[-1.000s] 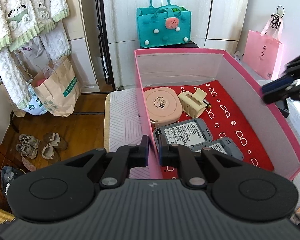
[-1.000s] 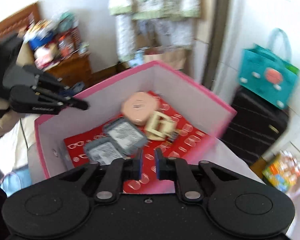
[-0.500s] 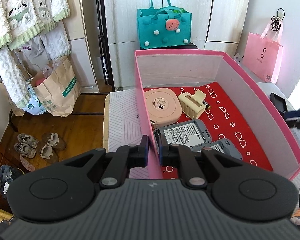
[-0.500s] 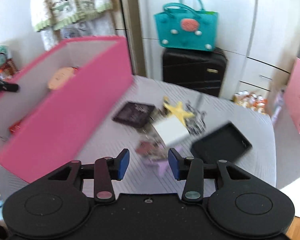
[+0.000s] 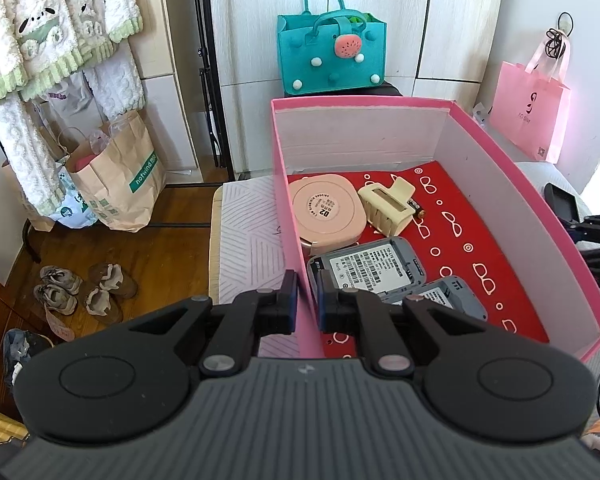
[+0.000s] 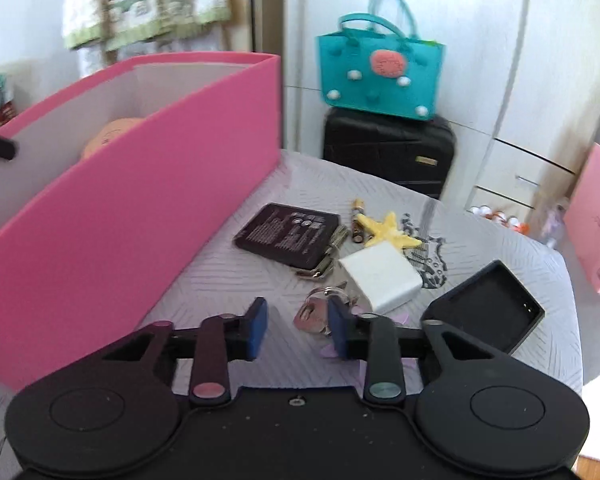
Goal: Organize rigid objects
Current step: 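Move the open right gripper back over the table items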
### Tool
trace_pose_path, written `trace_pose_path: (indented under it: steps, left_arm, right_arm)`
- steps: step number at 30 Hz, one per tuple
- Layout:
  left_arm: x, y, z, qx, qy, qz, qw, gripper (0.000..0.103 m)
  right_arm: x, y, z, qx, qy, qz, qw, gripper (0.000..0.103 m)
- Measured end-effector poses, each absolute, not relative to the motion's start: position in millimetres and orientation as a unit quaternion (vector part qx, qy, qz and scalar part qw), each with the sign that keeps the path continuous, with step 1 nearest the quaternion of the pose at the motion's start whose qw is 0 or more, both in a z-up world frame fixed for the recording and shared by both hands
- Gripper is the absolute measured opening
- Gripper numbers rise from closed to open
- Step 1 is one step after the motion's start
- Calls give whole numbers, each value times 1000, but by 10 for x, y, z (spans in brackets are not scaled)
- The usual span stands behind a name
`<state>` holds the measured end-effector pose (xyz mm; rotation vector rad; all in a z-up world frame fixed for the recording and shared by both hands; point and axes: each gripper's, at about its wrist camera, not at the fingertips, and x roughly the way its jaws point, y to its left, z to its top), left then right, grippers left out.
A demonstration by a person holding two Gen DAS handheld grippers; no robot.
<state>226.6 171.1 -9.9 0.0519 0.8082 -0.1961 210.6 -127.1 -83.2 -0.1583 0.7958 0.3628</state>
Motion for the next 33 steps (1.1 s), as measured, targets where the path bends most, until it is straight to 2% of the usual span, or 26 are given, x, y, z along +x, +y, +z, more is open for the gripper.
trace_pose_path:
  steps: [5, 6, 9, 14, 17, 26, 33]
  left_arm:
    - [2266, 1705, -100, 25, 392, -96, 915, 9]
    - [2267, 1704, -101, 25, 392, -95, 915, 9]
    - [2267, 1700, -101, 25, 392, -96, 915, 9]
    - [2271, 1690, -108, 24, 392, -96, 915, 9]
    - [2275, 1690, -109, 22, 392, -97, 915, 9]
    - [2278, 1682, -113, 21, 392, -98, 914, 9]
    - [2275, 1685, -116, 22, 392, -98, 915, 9]
  right_arm:
    - [2087, -1144, -901, -82, 366, 144, 916, 30]
    - [2081, -1129, -920, -81, 360, 137, 919, 29]
    - [2094, -1121, -962, -81, 343, 113, 929, 9]
    - [2101, -1154, -955, -74, 341, 105, 931, 8]
    - [2081, -1163, -953, -64, 341, 112, 931, 3]
    - [1990, -1273, -868, 17, 360, 178, 916, 3]
    - [1812, -1259, -910, 2, 377, 176, 910, 6]
